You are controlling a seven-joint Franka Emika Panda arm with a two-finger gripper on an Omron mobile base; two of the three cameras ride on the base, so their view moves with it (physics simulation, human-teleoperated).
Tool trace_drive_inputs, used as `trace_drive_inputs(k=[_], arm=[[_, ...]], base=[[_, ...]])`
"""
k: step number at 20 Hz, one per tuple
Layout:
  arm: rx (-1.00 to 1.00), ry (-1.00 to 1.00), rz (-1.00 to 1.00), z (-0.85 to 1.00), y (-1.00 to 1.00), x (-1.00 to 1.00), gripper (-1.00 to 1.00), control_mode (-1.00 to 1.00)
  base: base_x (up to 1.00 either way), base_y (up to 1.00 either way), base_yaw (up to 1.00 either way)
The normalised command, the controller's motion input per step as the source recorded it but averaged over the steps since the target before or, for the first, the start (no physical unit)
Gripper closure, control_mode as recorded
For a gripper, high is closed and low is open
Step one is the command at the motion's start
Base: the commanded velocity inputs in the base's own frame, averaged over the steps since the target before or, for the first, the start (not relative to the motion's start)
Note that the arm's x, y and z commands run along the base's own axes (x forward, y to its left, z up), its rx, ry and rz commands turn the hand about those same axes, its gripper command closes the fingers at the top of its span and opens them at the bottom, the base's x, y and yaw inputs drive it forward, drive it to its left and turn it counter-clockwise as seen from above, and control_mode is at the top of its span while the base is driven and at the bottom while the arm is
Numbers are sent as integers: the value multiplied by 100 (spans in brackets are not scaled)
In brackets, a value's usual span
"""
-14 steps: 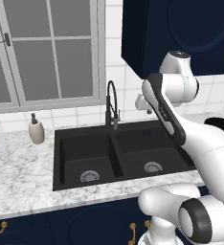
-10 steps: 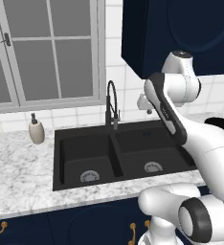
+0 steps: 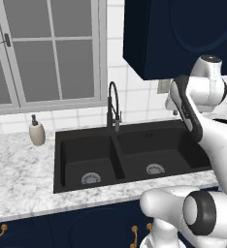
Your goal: Pick the pan and sponge and place them into the sink. Then turn on the water.
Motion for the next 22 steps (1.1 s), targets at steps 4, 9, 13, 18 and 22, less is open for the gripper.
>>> trace_drive_inputs(k=[4, 9, 13, 18, 22], arm=[[0, -9, -2, -63, -100, 4, -100, -100], [0, -10, 8, -45, -100, -20, -100, -100], [-1, 0, 7, -17, -100, -37, -100, -100], [-4, 0, 1, -21, -100, -8, -100, -100], [-4, 0, 1, -26, -71, 0, -100, -100]], base=[[0, 0, 0], [0, 0, 0], [0, 0, 0], [0, 0, 0], [0, 0, 0]])
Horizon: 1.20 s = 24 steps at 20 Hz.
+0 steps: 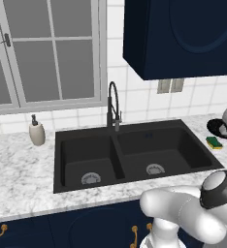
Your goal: Pick the pan and sponge and place them into the sink. Then turn on the water.
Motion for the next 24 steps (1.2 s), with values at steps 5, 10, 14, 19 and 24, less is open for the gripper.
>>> trace_drive_inputs(k=[5, 10, 14, 19, 24], arm=[[-1, 4, -1, -13, -21, 12, -100, -100], [-1, 22, -7, -25, -49, 89, -100, -100], [0, 17, -5, -26, -80, 83, -100, -100], [3, 2, 2, -7, -66, 16, -100, -100], [0, 1, 0, -11, -23, 0, -100, -100]], base=[[0, 0, 0], [0, 0, 0], [0, 0, 0], [0, 0, 0], [0, 0, 0]])
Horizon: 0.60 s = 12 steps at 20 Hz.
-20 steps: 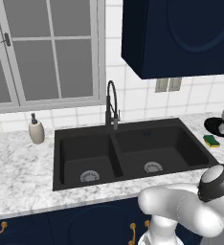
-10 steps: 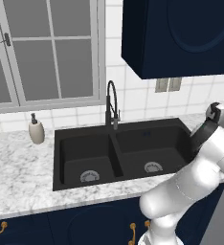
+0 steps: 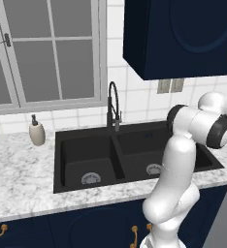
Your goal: Pick the pan and sponge and place them into the sink. Then turn on the water.
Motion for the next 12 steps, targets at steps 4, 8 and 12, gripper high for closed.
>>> trace_drive_inputs(k=[4, 8, 12], arm=[[0, 3, 0, -26, -15, 0, -100, -100], [0, 3, 3, -25, -28, 0, -100, -100], [0, 2, 2, -40, -2, 0, -100, -100]], base=[[0, 0, 0], [0, 0, 0], [0, 0, 0]])
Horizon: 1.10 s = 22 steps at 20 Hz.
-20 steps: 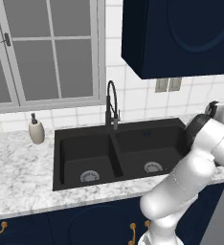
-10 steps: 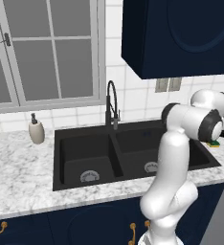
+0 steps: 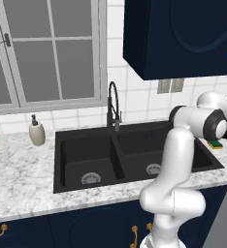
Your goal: Pick the pan and sponge and place them into the sink. Then turn on the water.
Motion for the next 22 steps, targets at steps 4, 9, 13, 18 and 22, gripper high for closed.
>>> trace_drive_inputs(k=[4, 9, 13, 18, 22], arm=[[0, 4, 1, -46, 0, 1, -100, -100], [0, 6, 0, -40, -8, 15, -100, -100], [0, 10, 0, -24, -24, 37, -100, -100], [1, 12, 0, -12, -27, 47, -100, -100], [2, 8, 0, -23, -15, 36, -100, -100]], base=[[0, 0, 0], [0, 0, 0], [0, 0, 0], [0, 0, 0], [0, 0, 0]])
